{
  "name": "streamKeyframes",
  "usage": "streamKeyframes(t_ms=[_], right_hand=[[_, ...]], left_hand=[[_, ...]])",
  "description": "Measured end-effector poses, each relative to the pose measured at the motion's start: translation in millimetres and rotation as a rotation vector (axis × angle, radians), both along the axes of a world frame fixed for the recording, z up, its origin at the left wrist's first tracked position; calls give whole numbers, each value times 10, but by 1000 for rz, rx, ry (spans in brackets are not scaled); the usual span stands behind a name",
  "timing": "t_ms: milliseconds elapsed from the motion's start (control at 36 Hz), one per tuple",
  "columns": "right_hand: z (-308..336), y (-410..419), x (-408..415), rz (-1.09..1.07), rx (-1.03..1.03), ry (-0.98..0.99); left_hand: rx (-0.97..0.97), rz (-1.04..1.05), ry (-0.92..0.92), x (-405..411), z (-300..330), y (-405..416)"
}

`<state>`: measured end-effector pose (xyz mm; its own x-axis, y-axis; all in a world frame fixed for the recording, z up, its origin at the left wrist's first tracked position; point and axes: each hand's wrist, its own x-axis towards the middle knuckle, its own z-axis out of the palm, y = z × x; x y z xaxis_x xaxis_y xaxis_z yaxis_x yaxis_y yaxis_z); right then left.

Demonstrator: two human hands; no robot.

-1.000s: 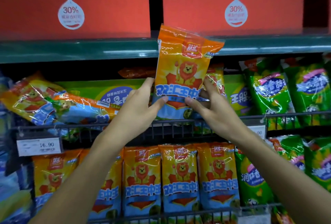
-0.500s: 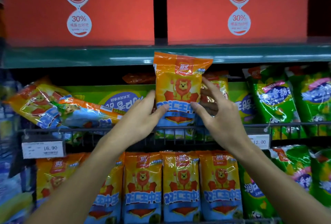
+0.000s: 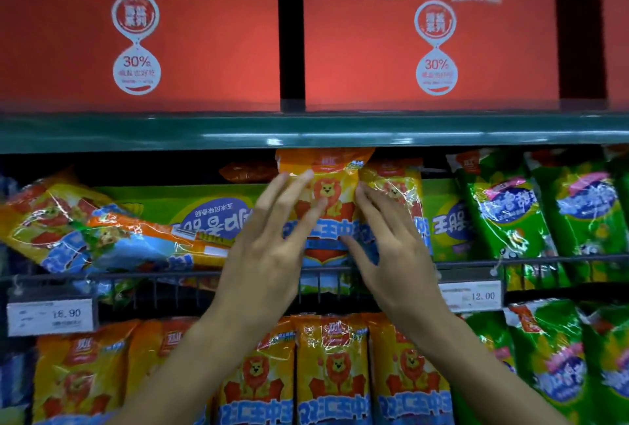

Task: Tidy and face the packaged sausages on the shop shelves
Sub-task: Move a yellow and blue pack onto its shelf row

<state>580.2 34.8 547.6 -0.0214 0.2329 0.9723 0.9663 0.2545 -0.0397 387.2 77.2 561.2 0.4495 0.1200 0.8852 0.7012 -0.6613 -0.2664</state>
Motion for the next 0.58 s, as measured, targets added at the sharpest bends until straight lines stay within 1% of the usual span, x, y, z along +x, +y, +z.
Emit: streamKeyframes(t_ms=[83,167,222,333,472,583], right_hand=[[68,61,22,-84,-67,-47],[55,75,54,-67,-91,-64],[15,56,82,-40,-70,-70],[-51,6,83,-11,-70,-112],[-72,20,110,-94,-178,-142],[-59,9,109,-87,-211,-156]], left_hand=[[-113,-7,56,33,-66,99],[-247,-4,78,32,-27,72],[-285,12,83,47,8,11],[-242,48,109,140,29,-42],[-256,94,104,206,9,-16],[-267,104,94,216,-2,-49]])
